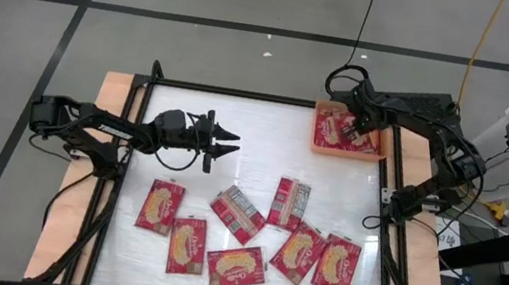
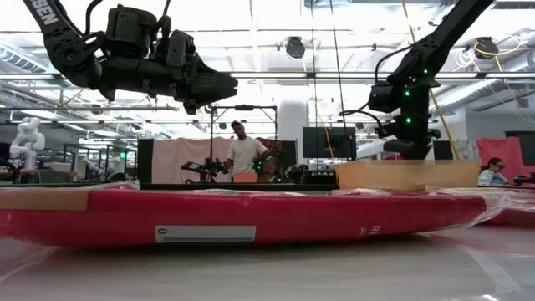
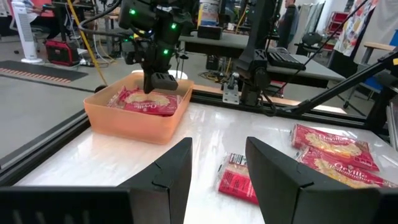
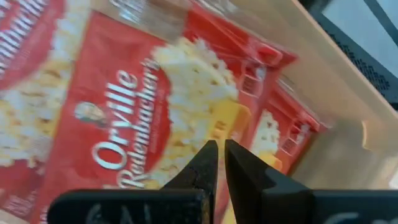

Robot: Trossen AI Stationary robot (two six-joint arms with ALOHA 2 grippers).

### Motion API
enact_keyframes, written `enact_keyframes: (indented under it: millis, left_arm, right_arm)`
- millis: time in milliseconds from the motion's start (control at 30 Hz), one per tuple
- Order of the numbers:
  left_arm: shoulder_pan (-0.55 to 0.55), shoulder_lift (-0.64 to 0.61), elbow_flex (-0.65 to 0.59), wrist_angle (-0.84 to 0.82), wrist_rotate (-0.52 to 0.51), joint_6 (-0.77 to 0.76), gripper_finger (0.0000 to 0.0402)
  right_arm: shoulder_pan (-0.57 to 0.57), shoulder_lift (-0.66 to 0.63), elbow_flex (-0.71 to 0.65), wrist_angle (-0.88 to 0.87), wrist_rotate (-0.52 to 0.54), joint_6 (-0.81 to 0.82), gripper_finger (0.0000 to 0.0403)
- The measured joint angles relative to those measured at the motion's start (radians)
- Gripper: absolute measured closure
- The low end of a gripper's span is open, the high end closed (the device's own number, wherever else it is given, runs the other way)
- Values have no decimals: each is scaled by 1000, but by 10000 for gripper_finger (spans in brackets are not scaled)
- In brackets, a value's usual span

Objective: Sort popcorn bags into baskets
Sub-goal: Put the red popcorn bag into the orange bin

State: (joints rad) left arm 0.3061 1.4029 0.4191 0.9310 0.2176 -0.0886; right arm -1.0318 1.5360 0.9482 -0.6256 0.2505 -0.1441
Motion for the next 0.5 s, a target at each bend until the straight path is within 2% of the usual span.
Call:
enact_keyframes:
  millis: [67,267,500]
  left_arm:
    - [0,0,0,0,0,0,249]
    - [0,0,0,0,0,-1,249]
    - [0,0,0,0,0,-1,249]
  right_arm:
    - [-15,0,0,0,5,1,381]
    - [-18,0,0,19,-90,5,381]
    - [-14,0,-6,20,-14,-6,381]
